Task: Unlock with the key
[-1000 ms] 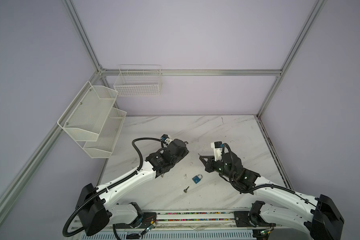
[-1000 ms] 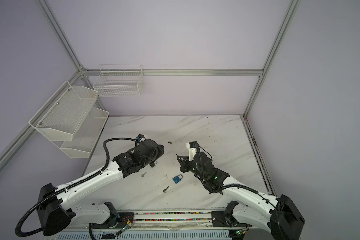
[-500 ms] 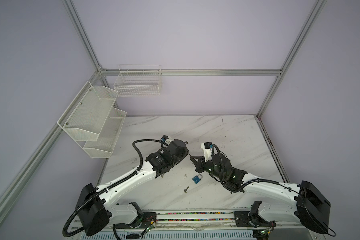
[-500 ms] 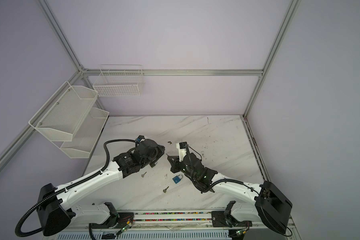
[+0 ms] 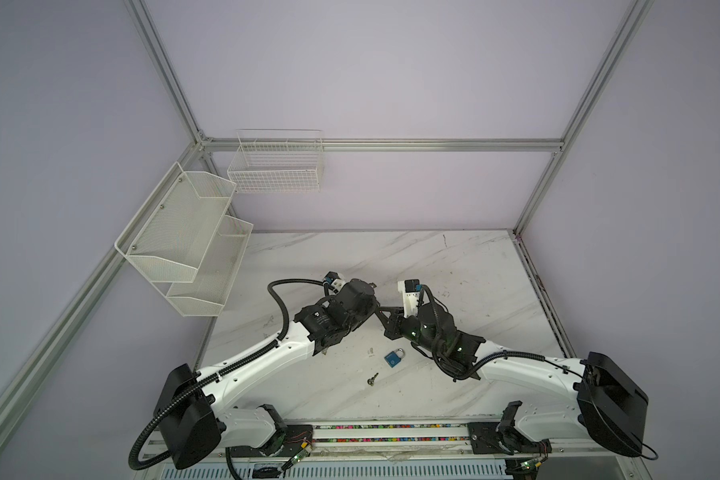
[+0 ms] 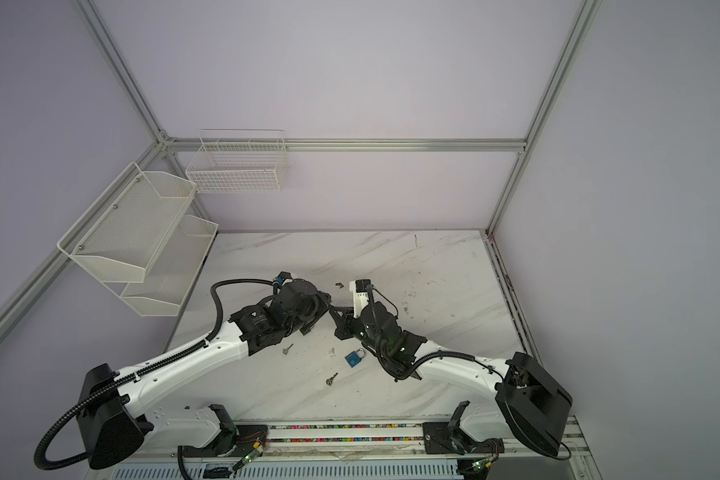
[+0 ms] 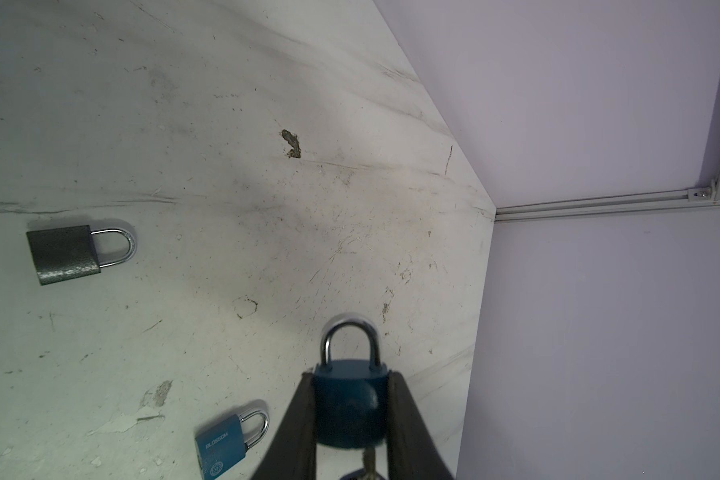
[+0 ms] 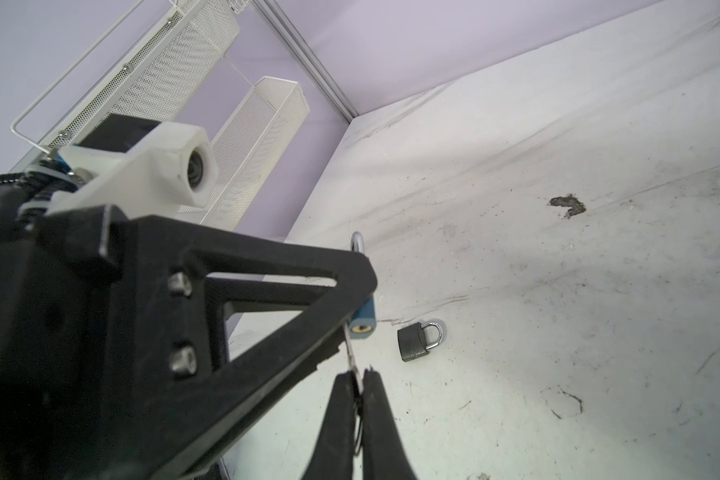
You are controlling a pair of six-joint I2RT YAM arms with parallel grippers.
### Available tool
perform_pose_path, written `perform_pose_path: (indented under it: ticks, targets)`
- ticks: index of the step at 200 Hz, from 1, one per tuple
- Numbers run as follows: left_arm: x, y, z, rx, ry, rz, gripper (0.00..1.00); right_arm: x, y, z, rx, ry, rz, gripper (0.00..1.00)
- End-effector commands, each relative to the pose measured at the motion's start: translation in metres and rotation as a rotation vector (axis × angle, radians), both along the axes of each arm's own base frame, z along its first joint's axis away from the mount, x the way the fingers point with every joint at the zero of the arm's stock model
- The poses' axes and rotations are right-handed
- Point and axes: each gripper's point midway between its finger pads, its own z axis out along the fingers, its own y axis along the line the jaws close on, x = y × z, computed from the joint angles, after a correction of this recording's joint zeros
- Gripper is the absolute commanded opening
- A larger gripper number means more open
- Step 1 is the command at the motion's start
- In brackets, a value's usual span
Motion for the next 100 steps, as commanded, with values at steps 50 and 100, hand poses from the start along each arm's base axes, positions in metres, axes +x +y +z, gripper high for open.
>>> perform_pose_path:
  ticks: [50, 100]
  targets:
    - [0.004, 0.007, 0.019, -0.015, -0.057, 0.042, 0.0, -0.002, 0.0, 0.013, 0.049, -0.005, -0.019, 0.0]
    - [0.002, 0.01, 0.022, -0.025, -0.063, 0.054, 0.0, -0.002, -0.004, 0.007, 0.035, 0.011, -0.035, 0.0]
